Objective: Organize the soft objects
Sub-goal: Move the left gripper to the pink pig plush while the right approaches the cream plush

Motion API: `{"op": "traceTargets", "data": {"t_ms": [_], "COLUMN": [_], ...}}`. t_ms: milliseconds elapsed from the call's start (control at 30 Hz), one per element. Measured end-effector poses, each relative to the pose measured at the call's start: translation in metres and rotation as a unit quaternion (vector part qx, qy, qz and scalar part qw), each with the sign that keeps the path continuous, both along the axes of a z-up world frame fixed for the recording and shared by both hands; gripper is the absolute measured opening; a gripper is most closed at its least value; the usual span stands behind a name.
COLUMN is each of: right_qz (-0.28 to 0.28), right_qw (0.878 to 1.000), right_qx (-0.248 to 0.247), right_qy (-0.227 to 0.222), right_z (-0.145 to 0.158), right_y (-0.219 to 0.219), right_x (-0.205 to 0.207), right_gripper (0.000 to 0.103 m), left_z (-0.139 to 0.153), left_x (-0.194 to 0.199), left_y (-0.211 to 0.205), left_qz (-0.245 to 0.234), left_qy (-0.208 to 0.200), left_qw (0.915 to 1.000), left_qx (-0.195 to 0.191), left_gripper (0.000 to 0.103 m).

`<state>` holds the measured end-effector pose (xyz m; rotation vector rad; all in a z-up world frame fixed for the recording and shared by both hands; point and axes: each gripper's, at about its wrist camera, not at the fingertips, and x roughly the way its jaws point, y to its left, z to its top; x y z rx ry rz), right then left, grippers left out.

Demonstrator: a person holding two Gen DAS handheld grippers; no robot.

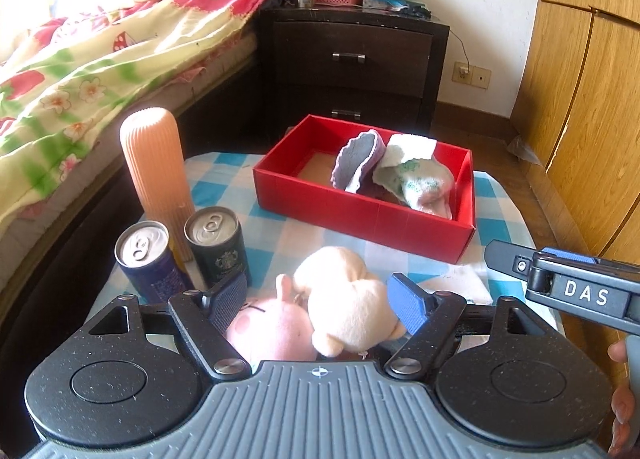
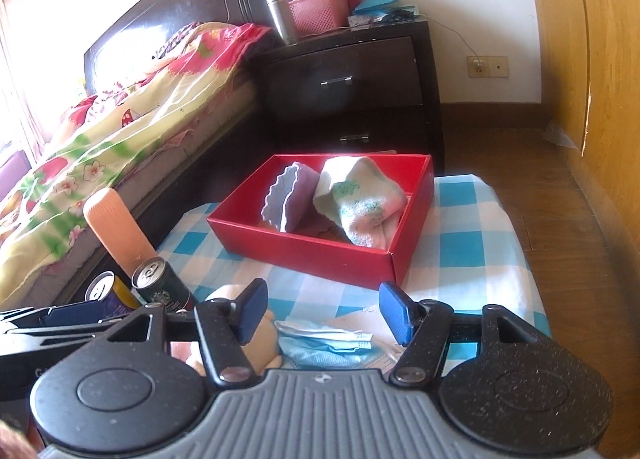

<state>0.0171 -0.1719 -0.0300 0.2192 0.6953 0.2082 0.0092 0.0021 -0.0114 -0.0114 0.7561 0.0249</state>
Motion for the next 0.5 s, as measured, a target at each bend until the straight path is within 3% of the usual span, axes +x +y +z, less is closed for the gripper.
{"op": "traceTargets", "data": {"t_ms": [200, 500], "right_qz": [0.005, 0.032], "right_qw": [1.0, 0.998], "right_qx": [-0.006, -0.028], "right_qy": [0.003, 0.046], "right_z": [-0.003, -0.027], "right_y": [0.001, 0.005], "right_x": [-0.006, -0.011], "right_gripper": [0.044, 0.045], "left_z": [-0.008, -0.037], "left_x": [-0.009, -0.025], "left_y": [0.01, 0.054], "left_qz": [-0.005, 0.022], "left_qy": [0.02, 0.081], "left_qw": [0.9998, 0.9961], "left_qx": [-0.005, -0.029], "left_gripper": [0.077, 0.077]}}
